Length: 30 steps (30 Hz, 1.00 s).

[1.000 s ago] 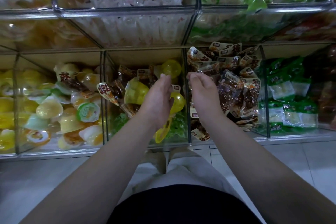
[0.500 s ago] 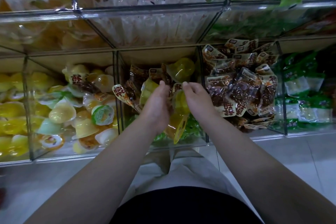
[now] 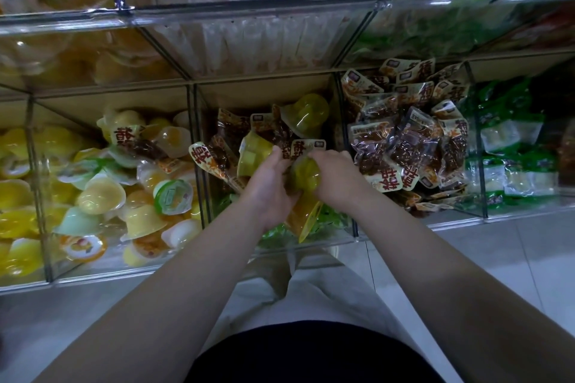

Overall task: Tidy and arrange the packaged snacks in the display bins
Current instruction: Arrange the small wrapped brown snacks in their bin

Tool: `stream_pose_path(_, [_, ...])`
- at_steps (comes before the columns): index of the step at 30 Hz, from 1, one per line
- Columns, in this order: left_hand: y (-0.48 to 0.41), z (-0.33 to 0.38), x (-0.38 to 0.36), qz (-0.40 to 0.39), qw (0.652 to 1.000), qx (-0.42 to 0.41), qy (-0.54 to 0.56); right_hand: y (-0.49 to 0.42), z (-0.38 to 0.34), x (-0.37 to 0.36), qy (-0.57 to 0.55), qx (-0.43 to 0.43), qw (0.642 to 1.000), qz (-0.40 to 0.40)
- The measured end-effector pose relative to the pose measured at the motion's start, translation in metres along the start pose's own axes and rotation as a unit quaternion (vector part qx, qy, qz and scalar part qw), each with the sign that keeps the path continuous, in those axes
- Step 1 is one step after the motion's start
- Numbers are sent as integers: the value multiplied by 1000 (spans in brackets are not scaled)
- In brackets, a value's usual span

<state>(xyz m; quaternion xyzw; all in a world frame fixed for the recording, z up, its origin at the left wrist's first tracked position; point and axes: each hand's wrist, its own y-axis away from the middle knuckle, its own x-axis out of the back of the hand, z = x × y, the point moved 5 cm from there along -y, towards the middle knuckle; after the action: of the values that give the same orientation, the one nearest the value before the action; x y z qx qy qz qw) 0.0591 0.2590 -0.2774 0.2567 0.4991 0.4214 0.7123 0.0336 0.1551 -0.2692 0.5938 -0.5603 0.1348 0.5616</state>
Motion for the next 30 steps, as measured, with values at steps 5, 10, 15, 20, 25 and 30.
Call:
stream_pose_path(5, [4, 2, -1, 6, 999, -8, -35, 0, -4, -6, 64, -28, 998, 3])
stream_pose_path(10, [6, 2, 5, -4, 998, -4, -57, -4, -7, -4, 62, -54, 997, 8])
stream_pose_path(15, [14, 8, 11, -16, 996, -14, -85, 3, -8, 0, -9, -56, 997, 44])
stream_pose_path(20, [14, 14, 18, -20, 996, -27, -85, 13, -7, 12, -187, -79, 975, 86])
stream_pose_path(25, [23, 16, 7, -64, 995, -37, -65, 20, 0, 10, -470, -105, 871, 97])
stream_pose_path(30, [42, 18, -14, -73, 990, -86, -80, 21, 2, 7, -548, -121, 824, 74])
